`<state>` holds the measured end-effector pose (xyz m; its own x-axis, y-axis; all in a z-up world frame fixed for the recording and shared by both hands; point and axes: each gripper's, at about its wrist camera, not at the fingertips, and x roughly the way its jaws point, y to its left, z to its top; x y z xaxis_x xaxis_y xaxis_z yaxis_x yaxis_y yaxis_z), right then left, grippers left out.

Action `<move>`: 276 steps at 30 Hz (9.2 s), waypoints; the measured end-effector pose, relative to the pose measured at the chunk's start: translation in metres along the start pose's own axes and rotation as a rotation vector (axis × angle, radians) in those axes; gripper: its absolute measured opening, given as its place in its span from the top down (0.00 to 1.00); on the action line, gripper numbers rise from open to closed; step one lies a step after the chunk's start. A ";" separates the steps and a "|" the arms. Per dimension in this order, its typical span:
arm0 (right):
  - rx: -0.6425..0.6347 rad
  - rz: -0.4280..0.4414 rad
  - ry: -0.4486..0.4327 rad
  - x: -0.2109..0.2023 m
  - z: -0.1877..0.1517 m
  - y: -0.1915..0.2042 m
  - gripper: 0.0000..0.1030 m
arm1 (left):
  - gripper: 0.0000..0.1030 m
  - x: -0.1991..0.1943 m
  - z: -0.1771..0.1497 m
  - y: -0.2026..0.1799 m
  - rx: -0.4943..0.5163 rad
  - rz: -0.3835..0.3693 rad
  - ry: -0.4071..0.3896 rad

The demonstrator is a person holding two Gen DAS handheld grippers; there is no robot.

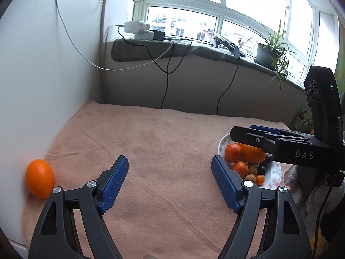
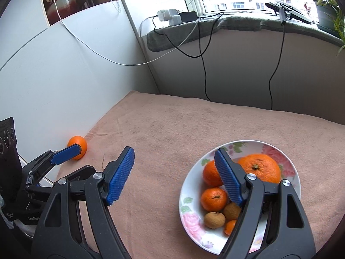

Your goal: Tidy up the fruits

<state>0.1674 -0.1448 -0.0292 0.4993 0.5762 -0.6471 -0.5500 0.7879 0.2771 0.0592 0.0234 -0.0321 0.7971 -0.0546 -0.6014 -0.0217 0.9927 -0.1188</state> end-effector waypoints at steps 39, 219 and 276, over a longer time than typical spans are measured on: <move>-0.282 0.469 0.342 0.197 0.009 0.222 0.23 | 0.23 -0.025 -0.070 0.169 -0.343 0.300 0.025; 0.213 -0.343 -0.215 -0.168 -0.108 -0.084 0.04 | 0.22 0.004 -0.018 -0.141 0.205 -0.294 0.092; 0.099 -0.573 -0.224 -0.180 -0.106 -0.062 0.03 | 0.21 -0.025 -0.009 -0.140 0.188 -0.228 -0.023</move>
<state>0.0411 -0.3206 -0.0056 0.8311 0.0792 -0.5505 -0.0936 0.9956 0.0019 0.0370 -0.1147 -0.0072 0.7822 -0.2783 -0.5575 0.2701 0.9577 -0.0992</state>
